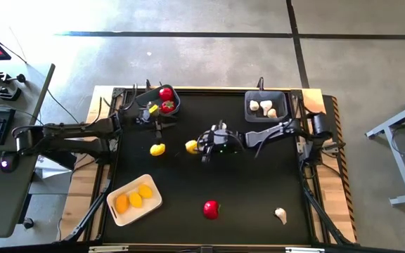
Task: Sort produce into baskets
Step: Put the yellow lemon into the white bin
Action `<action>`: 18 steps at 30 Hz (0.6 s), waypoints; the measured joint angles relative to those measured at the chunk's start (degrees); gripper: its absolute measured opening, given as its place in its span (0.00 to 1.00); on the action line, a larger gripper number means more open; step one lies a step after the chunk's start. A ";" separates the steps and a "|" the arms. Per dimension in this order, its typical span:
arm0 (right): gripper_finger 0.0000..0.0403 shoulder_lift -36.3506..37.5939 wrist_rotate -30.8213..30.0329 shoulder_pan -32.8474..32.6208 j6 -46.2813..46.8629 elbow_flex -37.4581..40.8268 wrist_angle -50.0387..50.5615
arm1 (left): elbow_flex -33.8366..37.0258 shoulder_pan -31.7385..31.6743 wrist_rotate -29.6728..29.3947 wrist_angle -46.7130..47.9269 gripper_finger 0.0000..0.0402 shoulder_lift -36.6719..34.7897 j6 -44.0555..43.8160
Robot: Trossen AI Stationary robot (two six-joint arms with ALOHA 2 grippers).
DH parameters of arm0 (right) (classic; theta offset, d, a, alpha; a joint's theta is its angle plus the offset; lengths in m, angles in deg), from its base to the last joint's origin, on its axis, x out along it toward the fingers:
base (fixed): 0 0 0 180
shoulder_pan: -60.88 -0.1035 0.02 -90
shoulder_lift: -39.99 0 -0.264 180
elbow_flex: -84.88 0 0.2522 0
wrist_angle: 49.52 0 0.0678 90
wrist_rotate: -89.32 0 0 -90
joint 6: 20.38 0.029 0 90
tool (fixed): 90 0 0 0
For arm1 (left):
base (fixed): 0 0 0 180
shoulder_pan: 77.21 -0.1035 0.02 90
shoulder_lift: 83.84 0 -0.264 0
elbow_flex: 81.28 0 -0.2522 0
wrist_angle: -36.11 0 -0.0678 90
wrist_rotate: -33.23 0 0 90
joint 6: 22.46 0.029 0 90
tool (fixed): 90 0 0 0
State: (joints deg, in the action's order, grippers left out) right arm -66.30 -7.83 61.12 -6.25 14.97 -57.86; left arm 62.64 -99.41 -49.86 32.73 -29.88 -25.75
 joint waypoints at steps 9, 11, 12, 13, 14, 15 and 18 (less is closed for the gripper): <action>0.21 -3.69 4.43 -8.52 -4.08 -18.05 6.91 | 0.00 -2.74 1.75 2.52 0.32 -4.14 0.56; 0.21 -5.90 4.46 -9.58 -4.86 -22.56 9.25 | 0.00 -3.12 1.74 2.78 0.31 -4.13 0.56; 0.21 -7.38 4.55 -10.19 -5.22 -25.15 10.12 | -0.02 -3.36 1.74 2.90 0.31 -4.11 0.57; 0.21 -8.77 4.83 -10.72 -5.45 -27.84 11.19 | 0.00 -3.36 1.74 2.86 0.30 -4.11 0.59; 0.21 -10.20 5.34 -11.30 -5.66 -30.37 12.34 | 0.00 -3.36 1.74 2.88 0.30 -4.14 0.86; 0.21 -11.78 5.80 -11.72 -6.32 -33.03 13.38 | 0.00 -3.36 1.74 2.85 0.30 -4.19 1.16; 0.21 -16.79 6.72 -12.80 -7.14 -40.32 16.38 | -0.01 -3.36 1.75 2.82 0.29 -4.45 2.08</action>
State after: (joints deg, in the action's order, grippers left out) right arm -83.09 -1.11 48.32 -13.40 -25.35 -41.48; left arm 62.62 -102.77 -48.12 35.55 -34.33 -23.67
